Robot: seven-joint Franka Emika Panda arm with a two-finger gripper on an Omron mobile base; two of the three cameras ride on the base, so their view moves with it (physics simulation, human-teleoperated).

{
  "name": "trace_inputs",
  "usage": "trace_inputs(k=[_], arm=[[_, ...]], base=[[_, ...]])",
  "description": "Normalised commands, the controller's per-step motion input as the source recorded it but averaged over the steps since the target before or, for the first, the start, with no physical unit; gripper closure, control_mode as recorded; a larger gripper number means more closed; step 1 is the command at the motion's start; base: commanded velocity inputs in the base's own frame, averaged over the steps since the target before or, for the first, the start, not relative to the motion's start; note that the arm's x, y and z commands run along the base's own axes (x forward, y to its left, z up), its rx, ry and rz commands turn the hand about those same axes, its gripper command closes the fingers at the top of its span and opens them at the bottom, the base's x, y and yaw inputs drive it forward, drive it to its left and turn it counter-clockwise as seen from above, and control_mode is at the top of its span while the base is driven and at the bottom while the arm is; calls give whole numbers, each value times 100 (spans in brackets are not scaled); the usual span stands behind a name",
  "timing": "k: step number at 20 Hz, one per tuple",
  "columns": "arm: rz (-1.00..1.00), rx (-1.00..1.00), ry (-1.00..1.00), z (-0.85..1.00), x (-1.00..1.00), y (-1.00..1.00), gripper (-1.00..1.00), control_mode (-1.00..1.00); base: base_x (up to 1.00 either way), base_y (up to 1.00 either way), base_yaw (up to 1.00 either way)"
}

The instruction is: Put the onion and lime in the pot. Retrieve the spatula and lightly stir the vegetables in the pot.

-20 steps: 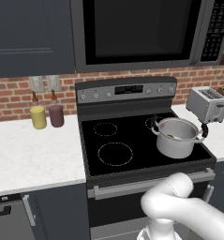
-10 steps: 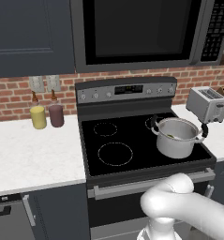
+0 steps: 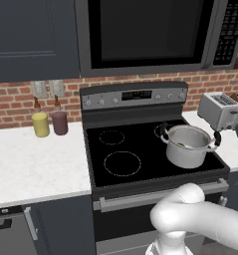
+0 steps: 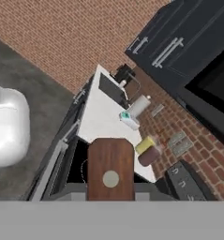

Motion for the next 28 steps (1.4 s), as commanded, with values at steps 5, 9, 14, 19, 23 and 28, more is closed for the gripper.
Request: trace_inputs(k=[5, 9, 14, 19, 23, 28], arm=[[-26, 50, 28, 11, 0, 72, 100, -100], [-45, 20, 38, 0, 23, 60, 100, -100], [-47, 11, 26, 0, 34, 18, 100, -100], [-41, 18, 14, 9, 6, 0, 100, -100], [-36, 31, 12, 24, 0, 0, 100, -100], [-24, 20, 0, 13, 2, 4, 100, -100]], base=[[0, 0, 0], [0, 0, 0], [0, 0, 0], [0, 0, 0], [0, 0, 0], [0, 0, 0]])
